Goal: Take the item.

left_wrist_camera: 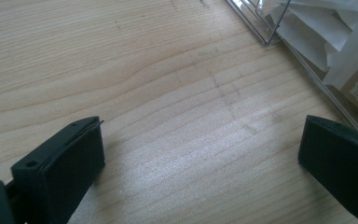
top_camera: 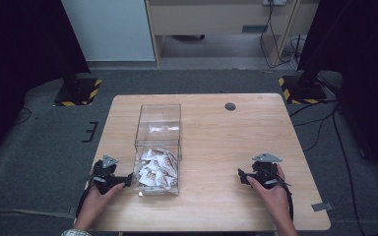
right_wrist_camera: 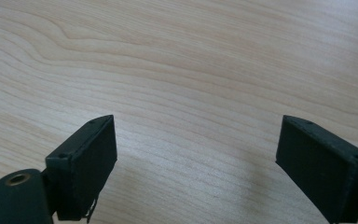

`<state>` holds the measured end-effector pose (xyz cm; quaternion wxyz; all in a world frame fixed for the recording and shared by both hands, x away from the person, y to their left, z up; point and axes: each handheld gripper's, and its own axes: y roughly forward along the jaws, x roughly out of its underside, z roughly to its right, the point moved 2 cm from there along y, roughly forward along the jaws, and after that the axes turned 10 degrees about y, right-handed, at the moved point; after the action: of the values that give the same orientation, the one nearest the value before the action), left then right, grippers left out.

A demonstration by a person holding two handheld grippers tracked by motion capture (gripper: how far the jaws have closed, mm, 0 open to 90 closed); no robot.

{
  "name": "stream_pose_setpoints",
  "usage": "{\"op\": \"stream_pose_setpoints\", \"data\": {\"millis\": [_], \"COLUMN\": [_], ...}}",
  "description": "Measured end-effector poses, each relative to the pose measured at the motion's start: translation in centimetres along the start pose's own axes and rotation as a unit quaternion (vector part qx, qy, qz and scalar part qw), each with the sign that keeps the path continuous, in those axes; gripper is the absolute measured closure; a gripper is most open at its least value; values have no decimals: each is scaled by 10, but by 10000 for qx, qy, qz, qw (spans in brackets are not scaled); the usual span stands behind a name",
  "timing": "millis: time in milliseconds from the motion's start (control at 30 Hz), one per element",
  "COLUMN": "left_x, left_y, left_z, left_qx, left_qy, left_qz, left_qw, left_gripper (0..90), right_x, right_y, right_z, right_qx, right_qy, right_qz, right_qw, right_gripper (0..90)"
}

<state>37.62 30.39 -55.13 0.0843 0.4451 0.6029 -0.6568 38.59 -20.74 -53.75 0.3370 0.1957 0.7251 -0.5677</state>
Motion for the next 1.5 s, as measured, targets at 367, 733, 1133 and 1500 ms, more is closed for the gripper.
{"op": "stream_pose_setpoints", "data": {"millis": [367, 733, 1133, 1500], "left_x": [0, 0, 0, 1], "left_y": [0, 0, -1, -1], "left_z": [0, 0, 0, 0], "left_qx": [12, 11, 16, 17], "left_qy": [16, 16, 19, 19], "left_qz": [-3, -2, -1, -2], "left_qw": [10000, 10000, 10000, 10000], "left_gripper": [0, 0, 0, 0], "right_x": [-15, -26, -31, -41], "right_y": [-14, -19, -19, -28], "right_z": [-24, -40, -42, -47], "right_qx": [-266, -439, -476, -531], "right_qy": [-267, -410, -540, -620], "right_qz": [-101, -112, -222, -149], "right_qw": [9992, 9981, 9972, 9965], "right_gripper": [162, 174, 138, 126]}}
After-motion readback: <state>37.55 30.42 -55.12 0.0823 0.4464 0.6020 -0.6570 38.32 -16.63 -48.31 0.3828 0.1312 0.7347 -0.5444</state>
